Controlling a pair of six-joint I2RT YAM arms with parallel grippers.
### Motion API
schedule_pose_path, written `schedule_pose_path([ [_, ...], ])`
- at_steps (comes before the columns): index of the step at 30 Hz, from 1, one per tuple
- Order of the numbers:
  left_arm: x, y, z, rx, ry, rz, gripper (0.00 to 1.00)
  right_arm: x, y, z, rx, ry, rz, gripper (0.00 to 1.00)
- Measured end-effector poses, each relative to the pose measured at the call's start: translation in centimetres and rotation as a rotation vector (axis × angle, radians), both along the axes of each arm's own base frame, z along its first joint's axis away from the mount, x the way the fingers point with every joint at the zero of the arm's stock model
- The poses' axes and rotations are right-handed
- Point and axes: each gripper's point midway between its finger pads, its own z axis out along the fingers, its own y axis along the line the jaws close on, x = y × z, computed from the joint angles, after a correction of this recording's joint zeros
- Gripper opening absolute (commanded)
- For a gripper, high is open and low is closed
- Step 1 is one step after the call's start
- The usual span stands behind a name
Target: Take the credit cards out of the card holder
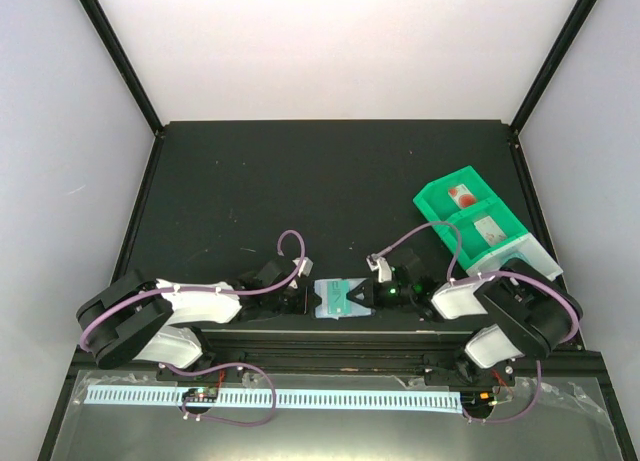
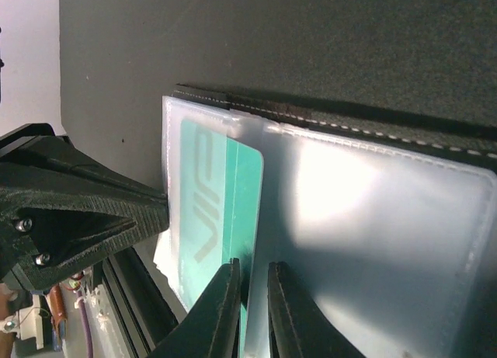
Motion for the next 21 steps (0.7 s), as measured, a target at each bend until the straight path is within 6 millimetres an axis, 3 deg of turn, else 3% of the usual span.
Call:
schedule_pose_path([
  [6, 0.0, 0.0, 0.0, -0.006, -0.003, 0.001, 0.02, 0.2, 0.4, -0.1, 0.011, -0.001, 0.008, 0.13],
  [12, 0.0, 0.0, 0.0, -0.009, -0.002, 0.003, 0.02, 0.3, 0.5, 0.1, 0.018, -0.009, 0.015, 0.01],
  [21, 0.0, 0.0, 0.0, -0.017, 0.002, 0.015, 0.02, 0.5, 0.5, 1.2, 0.028, -0.043, 0.011, 0.01],
])
